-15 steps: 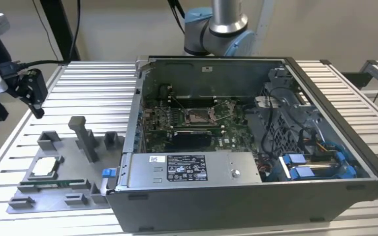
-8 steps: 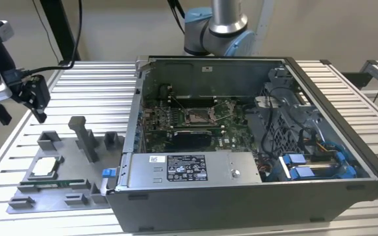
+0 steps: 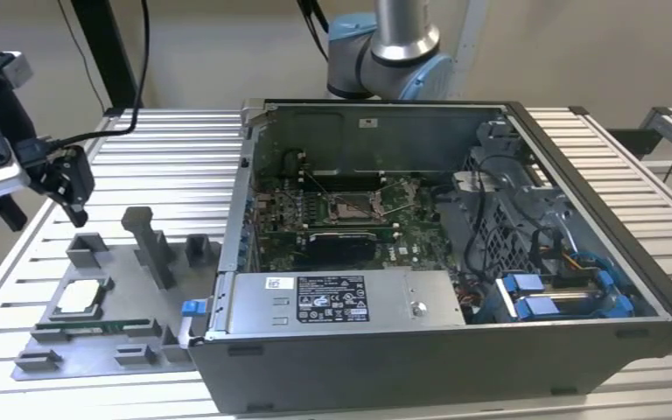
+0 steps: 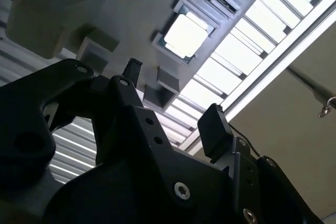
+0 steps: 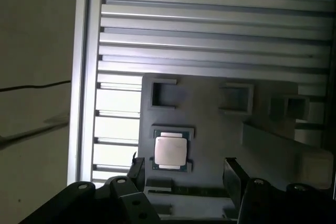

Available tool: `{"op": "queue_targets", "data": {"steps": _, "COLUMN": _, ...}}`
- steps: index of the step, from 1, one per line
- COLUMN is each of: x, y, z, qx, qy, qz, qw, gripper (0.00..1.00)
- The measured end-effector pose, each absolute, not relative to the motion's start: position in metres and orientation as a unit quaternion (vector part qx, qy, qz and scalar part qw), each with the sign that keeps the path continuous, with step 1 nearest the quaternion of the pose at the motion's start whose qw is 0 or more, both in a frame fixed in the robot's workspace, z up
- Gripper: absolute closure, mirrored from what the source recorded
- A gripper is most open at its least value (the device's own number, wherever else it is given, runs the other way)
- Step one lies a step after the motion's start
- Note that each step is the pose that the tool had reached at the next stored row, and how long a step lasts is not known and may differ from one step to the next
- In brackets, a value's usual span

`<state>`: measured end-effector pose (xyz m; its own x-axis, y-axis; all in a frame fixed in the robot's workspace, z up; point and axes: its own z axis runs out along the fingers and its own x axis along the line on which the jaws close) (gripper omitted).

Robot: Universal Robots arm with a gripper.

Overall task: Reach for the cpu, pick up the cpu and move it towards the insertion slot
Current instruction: 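Pick up the cpu and move it towards the insertion slot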

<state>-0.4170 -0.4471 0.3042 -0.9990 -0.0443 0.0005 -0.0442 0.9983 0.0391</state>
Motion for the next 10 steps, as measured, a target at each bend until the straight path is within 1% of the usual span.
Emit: {"op": "queue_targets", "data": {"steps": 10, "x": -0.418, "y": -0.447, "z": 0.291, "qx": 0.022, "qy": -1.0, "qz": -0.02, "qw": 0.001, "gripper": 0.0}}
